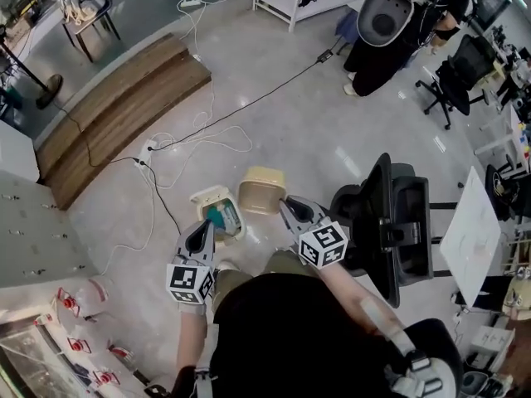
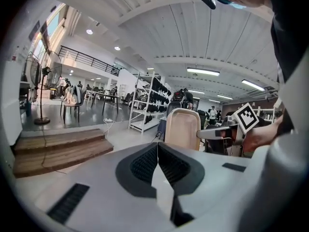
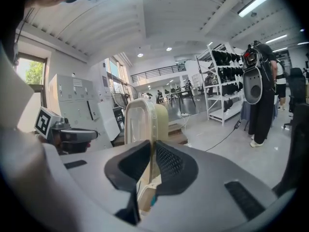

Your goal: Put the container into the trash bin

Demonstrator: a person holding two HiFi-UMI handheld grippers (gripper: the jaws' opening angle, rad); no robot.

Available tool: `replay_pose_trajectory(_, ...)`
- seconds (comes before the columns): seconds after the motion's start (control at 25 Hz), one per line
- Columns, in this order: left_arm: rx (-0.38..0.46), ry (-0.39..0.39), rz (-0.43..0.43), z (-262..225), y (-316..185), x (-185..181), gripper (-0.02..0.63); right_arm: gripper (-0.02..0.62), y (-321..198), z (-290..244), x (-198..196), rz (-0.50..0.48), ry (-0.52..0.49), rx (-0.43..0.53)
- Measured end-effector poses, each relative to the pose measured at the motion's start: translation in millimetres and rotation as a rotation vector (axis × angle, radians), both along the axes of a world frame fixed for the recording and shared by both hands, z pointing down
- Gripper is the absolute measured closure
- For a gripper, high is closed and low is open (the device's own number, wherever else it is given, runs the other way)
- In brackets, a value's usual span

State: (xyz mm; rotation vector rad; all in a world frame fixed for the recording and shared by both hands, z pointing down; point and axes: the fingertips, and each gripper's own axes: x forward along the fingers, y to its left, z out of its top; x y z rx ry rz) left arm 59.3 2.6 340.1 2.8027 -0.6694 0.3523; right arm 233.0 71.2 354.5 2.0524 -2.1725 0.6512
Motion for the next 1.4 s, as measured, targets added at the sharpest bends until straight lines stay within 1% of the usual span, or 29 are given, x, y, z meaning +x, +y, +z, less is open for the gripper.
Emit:
replay_pose_trajectory(0.32, -0.022, 0.003, -0.120, 13, -30, -79, 0.595, 0.546, -50, 13, -69, -0.120, 0.019, -0.042)
replay_pose_trajectory(0.56, -0.043, 0.005, -0.199, 22, -40, -144, 0.597, 0.546, -76, 25, -129, -0.203, 0.032, -0.074)
replay_pose_trajectory(0.84, -0.074, -0.002, -0.284, 36, -45, -215, 0.597, 0.546, -94, 46, -196, -0.295, 0.032, -0.134)
replay_pose_trajectory(1.12, -0.115, -0.018, -0.343, 52, -39, -252, 0.597, 0.546, -107, 77, -229, -0.360, 0.022, -0.213)
replay_pose_trajectory(1.4, -0.164, -0.051, -0.397, 68, -33, -258, 0.597, 0.546, -117, 108, -231, -0.417, 0.017, -0.295)
